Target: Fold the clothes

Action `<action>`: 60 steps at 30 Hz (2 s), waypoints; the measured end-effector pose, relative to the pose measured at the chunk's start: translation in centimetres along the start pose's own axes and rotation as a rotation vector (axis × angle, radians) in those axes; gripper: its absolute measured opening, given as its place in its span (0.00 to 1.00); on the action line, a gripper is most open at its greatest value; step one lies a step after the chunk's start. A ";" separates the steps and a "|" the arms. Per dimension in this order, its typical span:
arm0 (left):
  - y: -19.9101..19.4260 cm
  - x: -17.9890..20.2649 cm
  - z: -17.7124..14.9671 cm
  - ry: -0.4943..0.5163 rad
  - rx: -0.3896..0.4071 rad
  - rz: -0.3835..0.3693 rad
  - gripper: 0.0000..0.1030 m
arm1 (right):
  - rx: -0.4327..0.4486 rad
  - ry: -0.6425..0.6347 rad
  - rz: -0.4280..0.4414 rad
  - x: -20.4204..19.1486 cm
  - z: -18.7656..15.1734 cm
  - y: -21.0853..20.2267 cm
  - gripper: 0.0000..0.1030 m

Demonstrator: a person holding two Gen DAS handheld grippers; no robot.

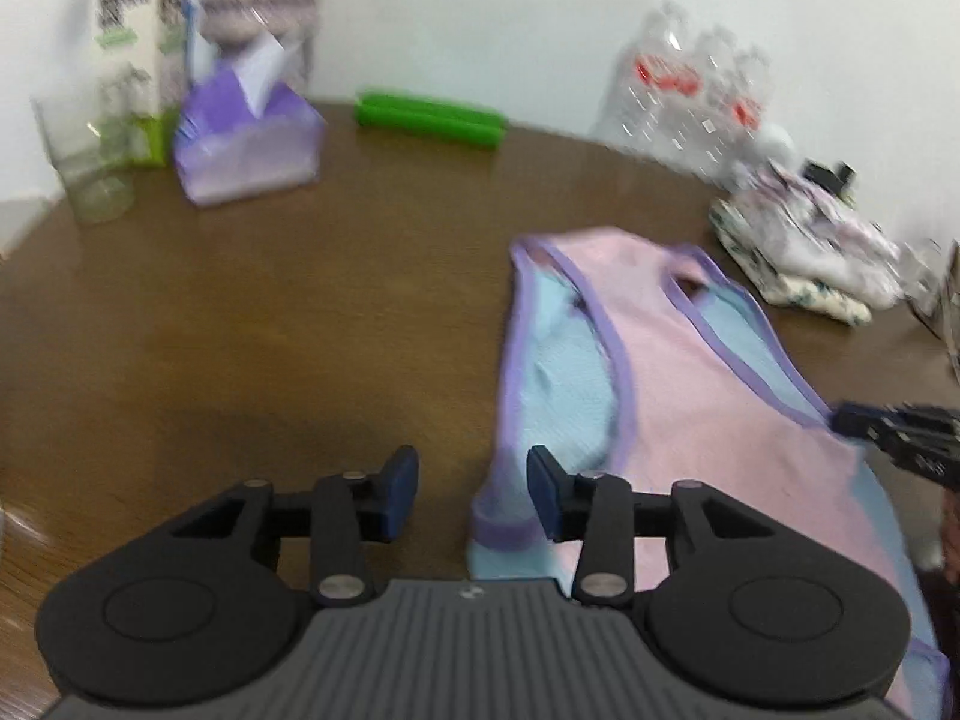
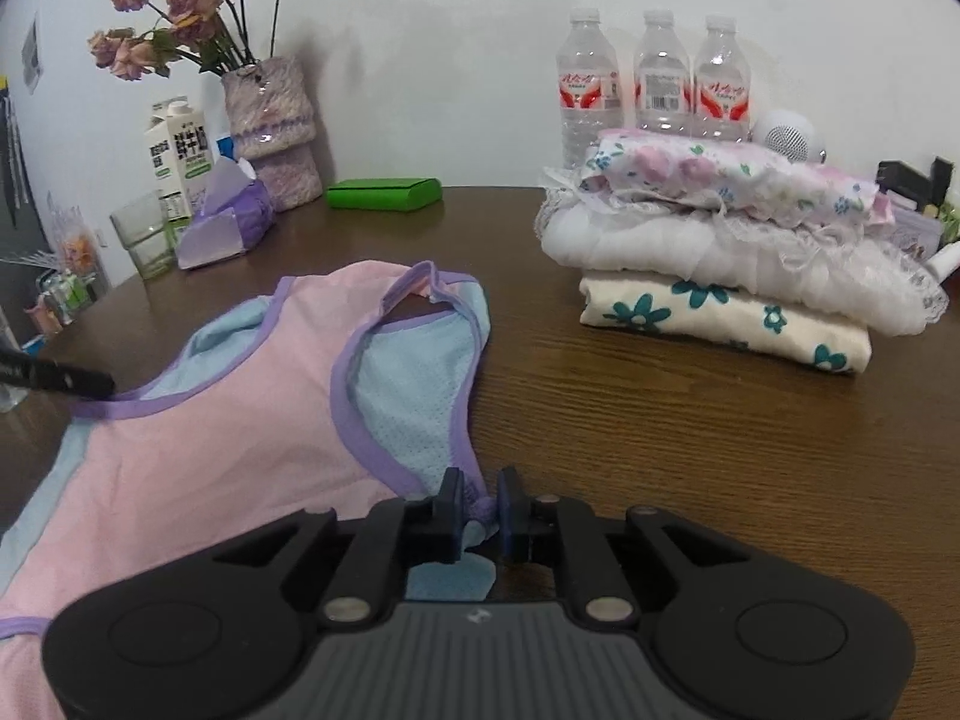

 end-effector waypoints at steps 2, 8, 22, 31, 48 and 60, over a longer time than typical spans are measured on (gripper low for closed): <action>0.4 0.5 -0.2 0.037 -0.018 0.018 0.02 | -0.001 -0.015 -0.007 -0.3 0.0 0.0 0.06; 0.3 -0.7 0.5 0.059 0.034 0.167 0.03 | -0.012 -0.046 -0.069 -0.2 -0.2 -0.2 0.04; -0.3 1.0 -1.6 0.060 0.114 0.206 0.01 | -0.003 -0.005 -0.086 -1.2 -3.3 -3.7 0.00; -2.2 0.2 -3.0 0.001 0.170 0.274 0.16 | -0.005 0.085 -0.099 -0.4 -3.4 -6.2 0.25; -3.5 5.0 -4.7 0.149 0.185 0.212 0.40 | 0.077 0.072 -0.129 -1.9 -3.7 -7.8 0.33; 0.4 1.1 -1.6 -0.010 0.178 0.197 0.06 | 0.051 -0.075 -0.170 -0.4 -0.3 0.2 0.03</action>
Point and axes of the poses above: each gripper's, at about its wrist camera, not at the fingertips, and y roughly the way its jaws point, x to its right, z to its top, the point moved 8 cm from there along y, roughly the way its jaws point, and after that the axes turned 1 degree about -x, right-handed, at the moved point
